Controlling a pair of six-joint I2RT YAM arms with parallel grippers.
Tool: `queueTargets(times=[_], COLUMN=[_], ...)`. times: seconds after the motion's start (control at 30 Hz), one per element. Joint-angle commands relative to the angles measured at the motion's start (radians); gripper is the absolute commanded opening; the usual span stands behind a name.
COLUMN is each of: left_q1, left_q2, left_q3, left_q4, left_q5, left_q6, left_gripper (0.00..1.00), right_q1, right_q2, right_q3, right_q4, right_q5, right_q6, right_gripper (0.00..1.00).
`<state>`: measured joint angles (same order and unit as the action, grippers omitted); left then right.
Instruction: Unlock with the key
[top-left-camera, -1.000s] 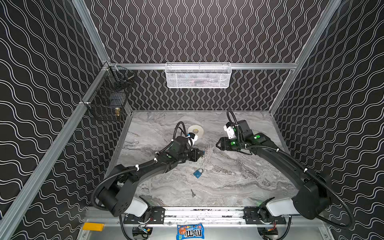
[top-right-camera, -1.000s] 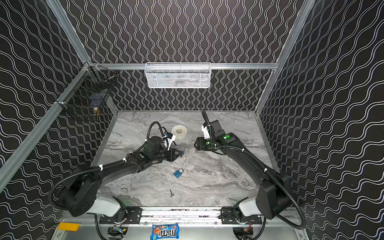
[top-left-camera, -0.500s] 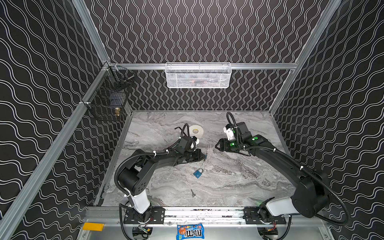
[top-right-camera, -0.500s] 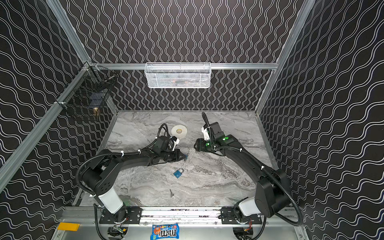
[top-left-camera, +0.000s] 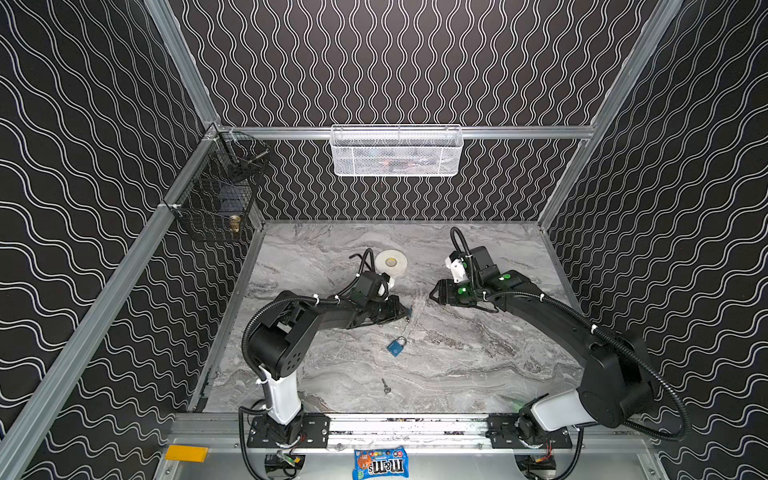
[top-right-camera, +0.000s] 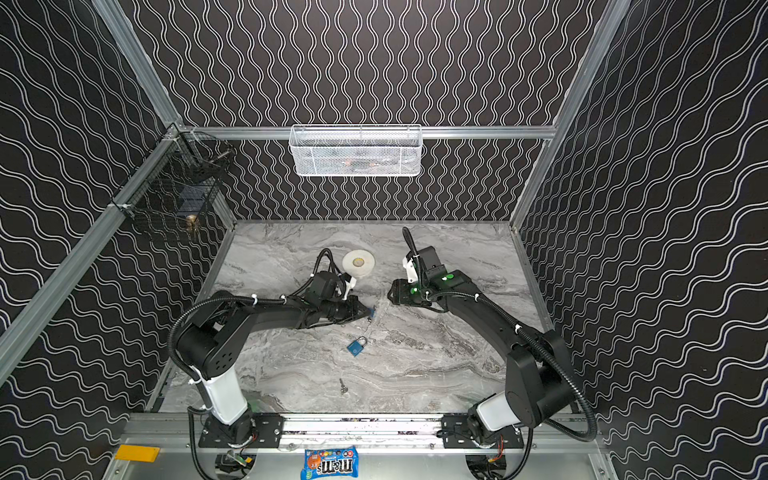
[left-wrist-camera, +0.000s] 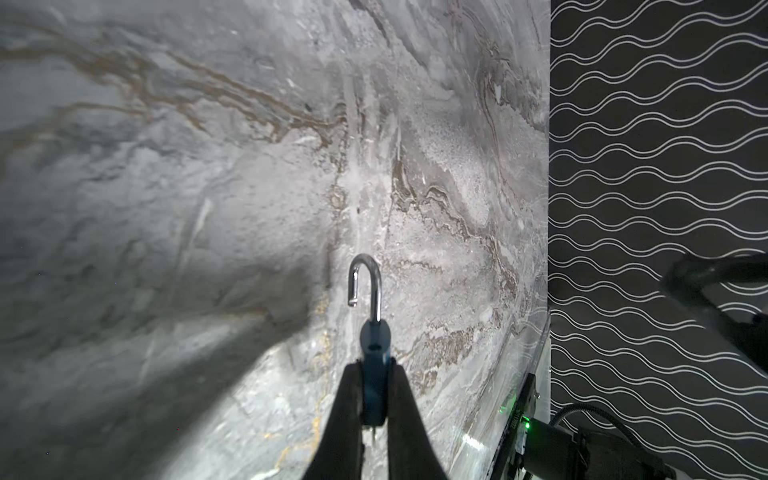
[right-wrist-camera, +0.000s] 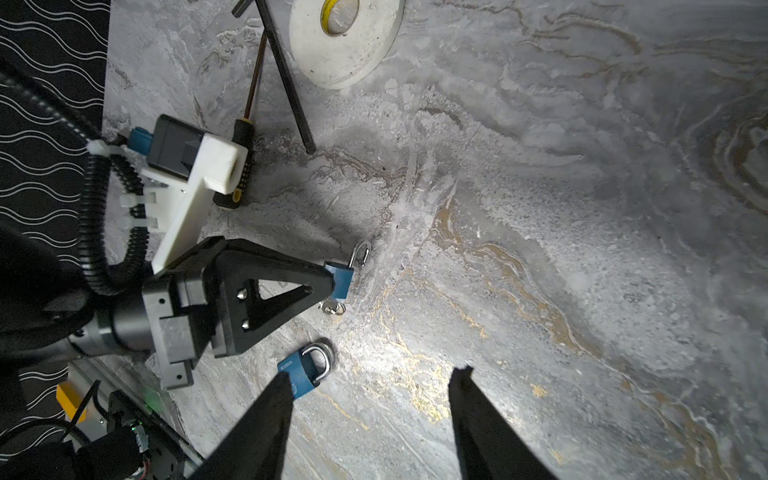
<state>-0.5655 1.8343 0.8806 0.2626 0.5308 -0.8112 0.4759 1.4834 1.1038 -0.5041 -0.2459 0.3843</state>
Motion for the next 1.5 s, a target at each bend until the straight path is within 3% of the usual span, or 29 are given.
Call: queueTargets(times=[0.0, 0.27, 0.47, 0.6, 0.8, 0.93, 1.0, 1.13, 1.47], left_q1=[0.014, 0.036, 0.037, 0.038, 0.032, 0.033, 0.032, 0.048, 0.076], left_q2=[0.01, 0.015, 0.002, -0.013, -0.045, -0.167, -0.259, -0.421, -0.941], left_q3=[0.008, 0.0, 0.009, 0.02, 0.015, -0.048, -0.078, -0.111, -0.271], left_q4=[-0.044, -0.072, -0.144, -0.224, -0.287, -0.223, -0.195, -0.351, -0.725], left_q5=[-0.002, -0.022, -0.065, -0.126, -0.193, -0.183, -0.146, -0.235, -0.379], left_q6=[0.022, 0.032, 0.07, 0.12, 0.156, 0.148, 0.153, 0.177, 0.123], left_gripper=[0.0, 0.03, 0.34, 0.47, 0.5, 0.5, 0.5, 0.5, 0.5], right_q1=[0.0, 0.0, 0.0, 0.0, 0.016, 0.034, 0.088, 0.237, 0.609], right_q2=[0.002, -0.001, -0.012, -0.019, -0.001, -0.014, -0.015, 0.016, 0.03], right_q3=[-0.001, 0.006, 0.005, 0.0, -0.017, -0.033, -0.044, -0.038, -0.163], right_q4=[0.019, 0.013, 0.016, 0.018, 0.047, 0.062, 0.037, -0.045, 0.028], right_q5=[-0.009, -0.02, -0.024, -0.02, -0.05, -0.035, -0.005, 0.127, 0.196], right_q6=[0.004, 0.003, 0.004, 0.002, 0.024, 0.056, 0.096, 0.23, 0.497], right_gripper=[0.62, 0.62, 0.63, 0.63, 0.61, 0.61, 0.59, 0.57, 0.53])
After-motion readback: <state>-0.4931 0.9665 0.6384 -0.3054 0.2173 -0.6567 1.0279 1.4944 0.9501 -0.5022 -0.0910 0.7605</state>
